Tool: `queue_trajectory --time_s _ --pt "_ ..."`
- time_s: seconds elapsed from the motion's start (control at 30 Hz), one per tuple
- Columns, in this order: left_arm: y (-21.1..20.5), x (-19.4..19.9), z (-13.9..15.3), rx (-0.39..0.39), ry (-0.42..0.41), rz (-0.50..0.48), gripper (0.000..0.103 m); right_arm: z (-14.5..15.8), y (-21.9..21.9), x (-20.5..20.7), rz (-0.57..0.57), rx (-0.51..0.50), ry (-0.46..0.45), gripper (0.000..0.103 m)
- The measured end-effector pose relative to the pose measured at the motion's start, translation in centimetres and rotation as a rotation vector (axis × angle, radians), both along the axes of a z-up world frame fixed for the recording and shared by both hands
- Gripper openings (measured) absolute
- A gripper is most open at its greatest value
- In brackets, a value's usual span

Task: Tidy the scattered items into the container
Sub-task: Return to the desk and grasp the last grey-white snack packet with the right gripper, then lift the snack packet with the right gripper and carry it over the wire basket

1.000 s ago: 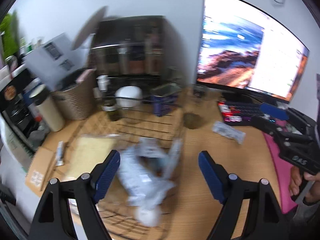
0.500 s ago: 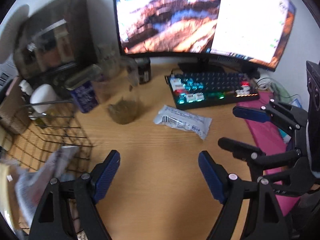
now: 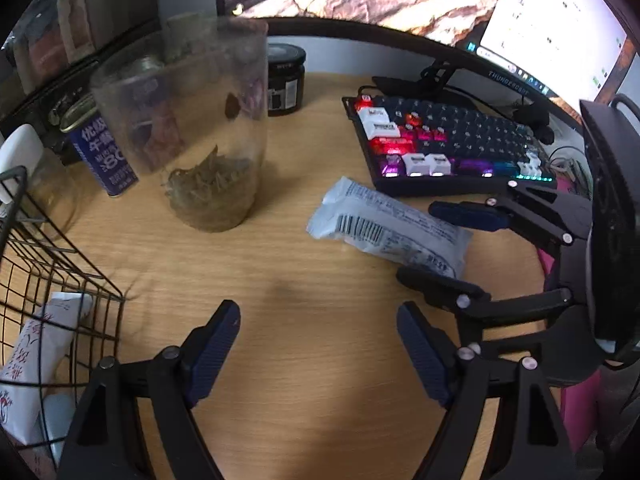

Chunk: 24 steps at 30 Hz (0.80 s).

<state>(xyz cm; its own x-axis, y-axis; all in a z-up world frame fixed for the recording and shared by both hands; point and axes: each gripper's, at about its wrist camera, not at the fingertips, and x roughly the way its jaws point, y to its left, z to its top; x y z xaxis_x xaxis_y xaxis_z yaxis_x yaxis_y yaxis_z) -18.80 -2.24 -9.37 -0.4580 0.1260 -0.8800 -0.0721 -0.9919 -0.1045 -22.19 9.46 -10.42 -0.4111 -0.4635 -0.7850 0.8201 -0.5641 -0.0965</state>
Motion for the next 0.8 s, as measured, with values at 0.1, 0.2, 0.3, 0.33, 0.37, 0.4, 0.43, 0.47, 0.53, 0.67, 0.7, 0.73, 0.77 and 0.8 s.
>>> queue_trajectory --time_s 0.1,0.2,0.3,0.33,0.37,0.4,0.43,0.47,0.53,0.67,0.7,0.73,0.77,0.8 --pt "0.0 -0.1 -0.2 -0.002 -0.006 0.003 0.083 -0.3 0.0 0.3 0.013 0.011 0.001 0.045" --pt "0.3 0.5 -0.1 -0.011 -0.011 -0.009 0.083 -0.3 0.1 1.6 0.035 0.007 -0.018 0.042" --pt "1.1 2.0 0.0 -0.032 -0.014 -0.054 0.083 -0.5 0.7 4.0 0.06 0.018 -0.022 0.042" --pt "1.5 2.8 0.1 -0.04 -0.019 -0.081 0.083 -0.5 1.0 4.9 0.07 0.02 -0.027 0.042" --pt "2.0 3.5 0.1 -0.044 -0.024 -0.115 0.083 -0.6 1.3 5.8 0.08 0.022 -0.031 0.042" --pt "2.6 4.4 0.1 -0.047 -0.03 -0.163 0.083 -0.6 1.8 6.9 0.098 0.024 -0.038 0.042" --pt "3.3 5.4 0.0 -0.053 -0.036 -0.216 0.083 -0.6 2.4 7.8 0.117 0.025 -0.047 0.042" --pt "4.0 6.3 0.0 -0.063 -0.039 -0.26 0.083 -0.6 2.9 8.4 0.131 0.025 -0.053 0.042" --pt "5.4 8.1 0.1 -0.093 -0.043 -0.357 0.083 -0.6 4.1 10.0 0.185 0.025 -0.066 0.042" --pt "8.2 11.1 0.1 -0.155 -0.047 -0.526 0.083 -0.6 6.0 12.7 0.275 0.041 -0.099 0.042" --pt "8.8 11.6 0.1 -0.176 -0.041 -0.55 0.083 -0.6 6.3 13.2 0.291 0.039 -0.106 0.042" --pt "9.3 11.9 0.1 -0.197 -0.037 -0.567 0.083 -0.5 6.5 13.5 0.296 0.039 -0.107 0.042" --pt "9.7 12.0 0.1 -0.214 -0.034 -0.577 0.083 -0.4 6.7 13.7 0.294 0.038 -0.107 0.043" --pt "9.8 12.0 0.0 -0.226 -0.033 -0.584 0.083 -0.2 7.0 13.9 0.295 0.036 -0.113 0.043"
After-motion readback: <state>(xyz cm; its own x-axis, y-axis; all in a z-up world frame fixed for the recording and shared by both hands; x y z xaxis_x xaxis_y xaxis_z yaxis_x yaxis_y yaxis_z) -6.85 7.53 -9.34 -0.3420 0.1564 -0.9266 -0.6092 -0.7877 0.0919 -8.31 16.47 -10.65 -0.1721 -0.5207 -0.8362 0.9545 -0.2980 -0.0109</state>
